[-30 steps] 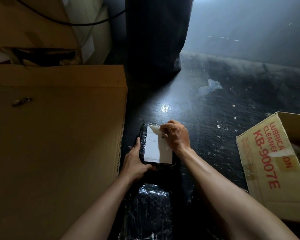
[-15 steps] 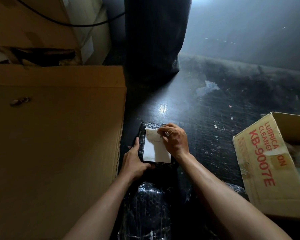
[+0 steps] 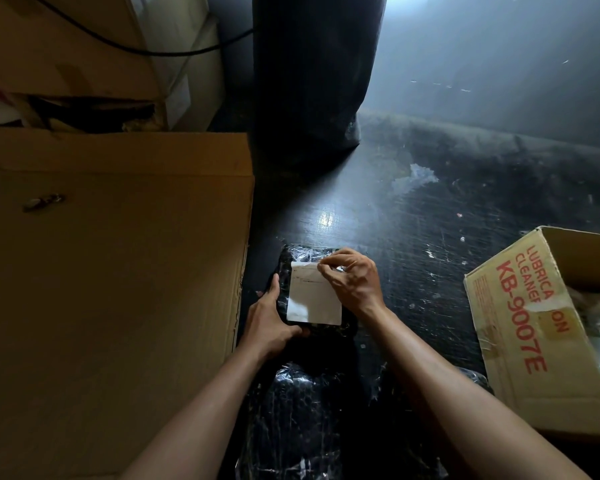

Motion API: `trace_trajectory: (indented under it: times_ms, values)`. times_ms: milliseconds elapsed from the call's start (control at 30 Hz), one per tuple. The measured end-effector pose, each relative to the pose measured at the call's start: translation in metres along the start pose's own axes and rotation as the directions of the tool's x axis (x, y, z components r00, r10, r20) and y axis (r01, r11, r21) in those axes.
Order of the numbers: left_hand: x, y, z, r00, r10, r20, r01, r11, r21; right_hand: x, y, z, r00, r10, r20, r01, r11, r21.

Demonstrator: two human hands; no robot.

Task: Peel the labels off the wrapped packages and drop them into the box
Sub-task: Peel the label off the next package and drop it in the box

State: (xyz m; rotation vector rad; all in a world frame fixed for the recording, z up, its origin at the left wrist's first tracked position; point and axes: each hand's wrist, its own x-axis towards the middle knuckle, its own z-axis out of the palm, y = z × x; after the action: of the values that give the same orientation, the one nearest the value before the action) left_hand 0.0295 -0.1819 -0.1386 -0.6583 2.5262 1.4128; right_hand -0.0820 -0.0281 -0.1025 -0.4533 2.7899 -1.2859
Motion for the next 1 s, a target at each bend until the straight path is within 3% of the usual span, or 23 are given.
trace_trajectory:
  times_ms: [533,1000]
  values:
    - [-0.001,0.003,-0.002,0.999,-0.013,0.036,0.013,1.0,0.001,-0.017,-0.009,-0.014,0.999,0.047,-0.017,-0.044,0.988,0.149]
    - [-0.001,0.005,-0.003,0.999,-0.02,0.048,0.02,1.0,-0.006,-0.035,-0.019,-0.016,1.0,0.015,-0.022,-0.012,0.993,0.119]
